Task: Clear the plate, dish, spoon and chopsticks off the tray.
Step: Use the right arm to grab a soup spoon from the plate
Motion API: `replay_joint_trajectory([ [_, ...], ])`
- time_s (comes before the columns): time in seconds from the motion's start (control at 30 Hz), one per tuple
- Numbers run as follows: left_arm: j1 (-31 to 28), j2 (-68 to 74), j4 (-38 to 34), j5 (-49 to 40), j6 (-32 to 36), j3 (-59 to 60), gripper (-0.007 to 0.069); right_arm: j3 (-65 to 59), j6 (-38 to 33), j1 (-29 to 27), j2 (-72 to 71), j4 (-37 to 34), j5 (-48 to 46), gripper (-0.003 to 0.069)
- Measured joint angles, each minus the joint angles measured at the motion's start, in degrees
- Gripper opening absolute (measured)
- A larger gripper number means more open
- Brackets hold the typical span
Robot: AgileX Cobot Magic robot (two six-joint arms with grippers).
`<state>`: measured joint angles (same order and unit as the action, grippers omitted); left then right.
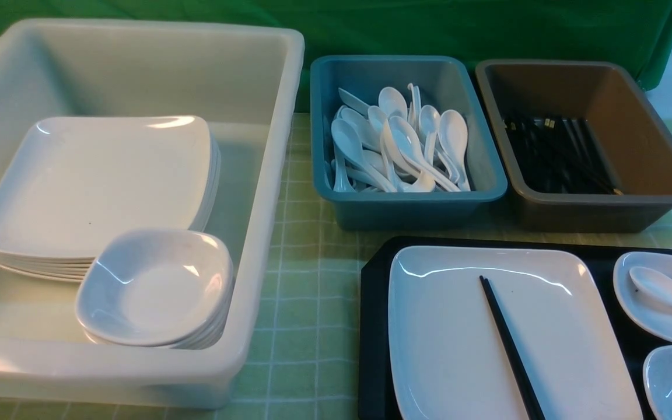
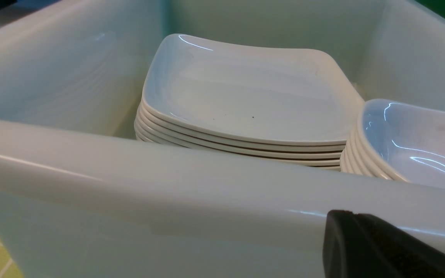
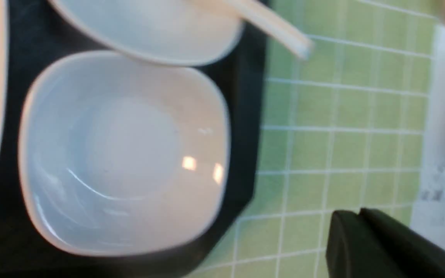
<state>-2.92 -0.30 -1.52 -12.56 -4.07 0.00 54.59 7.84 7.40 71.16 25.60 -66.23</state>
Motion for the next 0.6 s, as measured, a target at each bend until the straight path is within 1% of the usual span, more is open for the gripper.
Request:
replay_joint_trajectory([
  [0.03,0.0,0.0,0.0,0.0,0.0,0.0,-0.0004,1.42,-1.39,0.0,4.25,-0.24,0.09,0.0013],
  [0.1,0.0,0.0,0.0,0.0,0.0,0.0,-0.0004,3.16,-3.05,0.0,7.92,-0.28,0.16,0.0016],
  [0.2,0.0,0.0,0.0,0.0,0.0,0.0,-0.0004,7.01,-8.43,0.0,14.24,-0.41,1.31,0.0038],
  [0.27,0.0,0.0,0.0,0.0,0.0,0.0,-0.0004,9.05,-13.41,0.0,17.02,-0.41,2.7,0.0064],
  [0.33,0.0,0.0,0.0,0.0,0.0,0.0,-0.0004,10.01,-18.24,0.0,19.18,-0.41,3.91,0.0109],
  [0.4,0.0,0.0,0.0,0.0,0.0,0.0,-0.0004,10.29,-21.36,0.0,21.74,-0.41,6.31,0.0211],
  [0.43,0.0,0.0,0.0,0.0,0.0,0.0,-0.0004,10.29,-21.58,0.0,22.11,-0.41,6.6,0.022],
  [0.53,0.0,0.0,0.0,0.0,0.0,0.0,-0.0004,10.29,-24.69,0.0,25.09,-0.41,8.71,0.0348],
  [0.6,0.0,0.0,0.0,0.0,0.0,0.0,-0.0004,10.29,-26.42,0.0,27.02,-0.41,10.24,0.0383],
])
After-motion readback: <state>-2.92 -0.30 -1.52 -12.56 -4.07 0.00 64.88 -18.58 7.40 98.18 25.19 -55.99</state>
